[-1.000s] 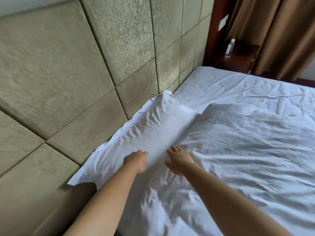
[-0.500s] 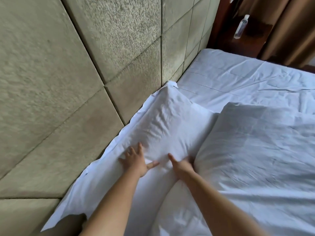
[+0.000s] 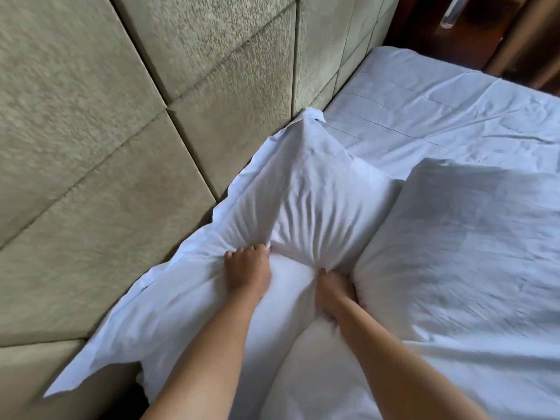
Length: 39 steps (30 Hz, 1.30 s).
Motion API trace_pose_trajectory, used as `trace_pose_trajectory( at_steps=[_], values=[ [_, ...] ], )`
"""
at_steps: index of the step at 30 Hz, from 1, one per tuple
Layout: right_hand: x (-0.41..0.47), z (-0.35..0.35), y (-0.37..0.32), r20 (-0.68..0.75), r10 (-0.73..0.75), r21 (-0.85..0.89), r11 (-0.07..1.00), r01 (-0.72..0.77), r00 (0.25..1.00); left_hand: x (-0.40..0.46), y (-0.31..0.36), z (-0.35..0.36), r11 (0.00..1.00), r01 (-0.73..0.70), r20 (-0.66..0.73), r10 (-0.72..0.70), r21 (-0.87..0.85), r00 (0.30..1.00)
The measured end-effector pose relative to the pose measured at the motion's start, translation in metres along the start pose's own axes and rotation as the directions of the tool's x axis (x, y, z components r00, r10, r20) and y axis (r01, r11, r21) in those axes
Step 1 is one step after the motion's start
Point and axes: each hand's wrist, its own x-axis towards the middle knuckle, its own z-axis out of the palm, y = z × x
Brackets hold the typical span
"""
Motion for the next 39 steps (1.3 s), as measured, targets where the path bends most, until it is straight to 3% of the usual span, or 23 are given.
trace_pose_trajectory(
  at_steps=[3,5,8,12,17,22,29,35,39],
  values=[
    [-0.018,-0.015,-0.005,-0.007,-0.069,-0.049,0.996,0.068,0.998,-0.008,0.01,-0.03,0.995,0.034,-0.044,-0.038,-0.095,0.998],
    [-0.028,-0.025,-0.002,-0.028,-0.113,0.007,0.994,0.113,0.993,-0.013,0.018,-0.055,0.987,0.029,-0.105,-0.046,-0.159,0.993],
    [-0.05,-0.046,0.005,-0.167,-0.231,0.126,0.959,0.253,0.959,-0.031,0.029,-0.096,0.967,-0.057,-0.205,0.005,-0.248,0.979],
    [-0.096,-0.086,0.005,-0.239,-0.363,0.175,0.896,0.408,0.901,-0.057,0.036,-0.152,0.973,-0.1,-0.399,0.009,-0.208,0.917],
    [-0.171,-0.137,-0.006,-0.347,-0.533,0.173,0.772,0.611,0.772,-0.097,0.031,-0.235,0.964,-0.081,-0.584,-0.085,-0.252,0.808],
    [-0.249,-0.19,0.008,-0.5,-0.614,0.136,0.641,0.755,0.611,-0.15,0.035,-0.311,0.974,-0.101,-0.742,-0.085,-0.202,0.665],
    [-0.33,-0.258,0.043,-0.73,-0.542,0.112,0.506,0.855,0.417,-0.211,0.07,-0.394,0.971,-0.18,-0.84,-0.034,-0.156,0.542],
    [-0.378,-0.317,0.082,-0.839,-0.454,0.053,0.481,0.875,0.3,-0.253,0.119,-0.413,0.956,-0.189,-0.796,-0.068,-0.224,0.602],
    [-0.381,-0.34,0.126,-0.868,-0.403,0.036,0.535,0.844,0.292,-0.28,0.162,-0.389,0.9,-0.235,-0.71,-0.109,-0.368,0.696]
  ],
)
